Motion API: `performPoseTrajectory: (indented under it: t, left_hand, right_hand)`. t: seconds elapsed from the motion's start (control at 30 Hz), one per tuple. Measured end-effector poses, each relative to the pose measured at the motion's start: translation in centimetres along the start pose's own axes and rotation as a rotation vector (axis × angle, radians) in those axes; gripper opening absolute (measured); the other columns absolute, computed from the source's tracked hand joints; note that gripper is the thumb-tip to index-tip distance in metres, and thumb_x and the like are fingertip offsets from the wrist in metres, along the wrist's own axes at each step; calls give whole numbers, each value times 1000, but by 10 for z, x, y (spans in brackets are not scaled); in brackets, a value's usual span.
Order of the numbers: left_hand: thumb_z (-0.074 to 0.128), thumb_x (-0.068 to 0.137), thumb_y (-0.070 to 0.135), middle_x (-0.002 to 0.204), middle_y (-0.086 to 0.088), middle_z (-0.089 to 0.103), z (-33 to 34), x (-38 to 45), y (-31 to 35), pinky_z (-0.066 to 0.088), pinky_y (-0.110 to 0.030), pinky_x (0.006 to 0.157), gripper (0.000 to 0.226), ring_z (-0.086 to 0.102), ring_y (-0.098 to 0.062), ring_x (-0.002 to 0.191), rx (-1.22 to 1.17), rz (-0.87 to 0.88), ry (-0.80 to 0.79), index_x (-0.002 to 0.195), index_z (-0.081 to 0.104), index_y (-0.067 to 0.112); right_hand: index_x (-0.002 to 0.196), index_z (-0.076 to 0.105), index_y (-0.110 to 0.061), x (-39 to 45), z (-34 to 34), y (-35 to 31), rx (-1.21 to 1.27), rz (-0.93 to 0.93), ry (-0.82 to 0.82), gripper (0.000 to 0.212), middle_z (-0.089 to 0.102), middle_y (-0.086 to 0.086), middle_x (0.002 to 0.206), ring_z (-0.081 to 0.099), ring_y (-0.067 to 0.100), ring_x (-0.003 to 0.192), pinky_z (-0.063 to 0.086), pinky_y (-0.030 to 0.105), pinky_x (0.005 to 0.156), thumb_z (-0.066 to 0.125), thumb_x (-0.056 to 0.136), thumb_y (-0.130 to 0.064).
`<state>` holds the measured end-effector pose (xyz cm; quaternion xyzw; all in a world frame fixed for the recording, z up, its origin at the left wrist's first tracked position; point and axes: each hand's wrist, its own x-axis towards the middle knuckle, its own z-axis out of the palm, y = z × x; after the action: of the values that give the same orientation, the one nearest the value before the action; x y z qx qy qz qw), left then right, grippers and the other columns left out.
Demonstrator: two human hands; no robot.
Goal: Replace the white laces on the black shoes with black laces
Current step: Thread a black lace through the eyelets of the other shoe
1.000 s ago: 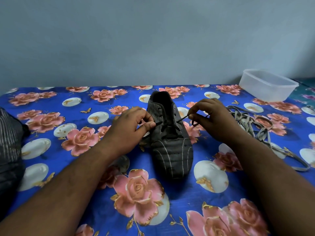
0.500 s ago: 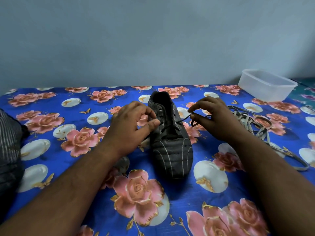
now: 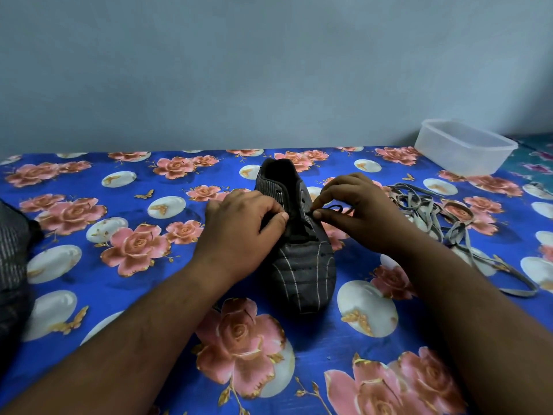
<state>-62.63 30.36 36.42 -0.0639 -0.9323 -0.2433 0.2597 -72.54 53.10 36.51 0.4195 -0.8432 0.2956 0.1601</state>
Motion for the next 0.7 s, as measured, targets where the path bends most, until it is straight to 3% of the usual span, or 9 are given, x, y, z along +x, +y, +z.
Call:
performPoseTrajectory:
  t: [0.13, 0.37, 0.53, 0.7]
  left_hand:
    - [48, 97, 52, 90, 13, 64, 3, 1, -6, 39, -50, 95, 29, 58, -17, 98, -198, -155, -128, 84, 62, 31]
    - [60, 89, 50, 92, 13, 63, -3, -3, -1, 36, -43, 89, 12, 56, -9, 99, -184, -107, -32, 90, 66, 40]
    - [53, 85, 60, 90, 15, 58, -5, -3, 8, 28, -37, 85, 29, 52, -9, 97, -38, -1, 16, 92, 72, 39]
    - [56, 81, 65, 82, 13, 61, -7, 1, 14, 34, -41, 82, 34, 56, -17, 89, 156, 17, 54, 82, 76, 38]
  right_hand:
    - [96, 70, -41, 0, 2, 2, -14, 0, 8, 6, 66, -14, 100, 56, 20, 102, 40, 30, 87, 68, 91, -45]
    - [96, 73, -32, -1, -2, 5, -105, -27, 17, 8, 65, -15, 99, 55, 22, 98, 40, 30, 84, 71, 91, -39]
    - [93, 70, -34, -1, -2, -1, -7, 12, 45, 4, 67, -14, 97, 55, 16, 97, 36, 18, 84, 73, 91, -35]
    - [93, 63, -39, -1, -2, -3, -1, 3, 43, 9, 66, -16, 97, 55, 14, 97, 37, 21, 85, 71, 94, -34]
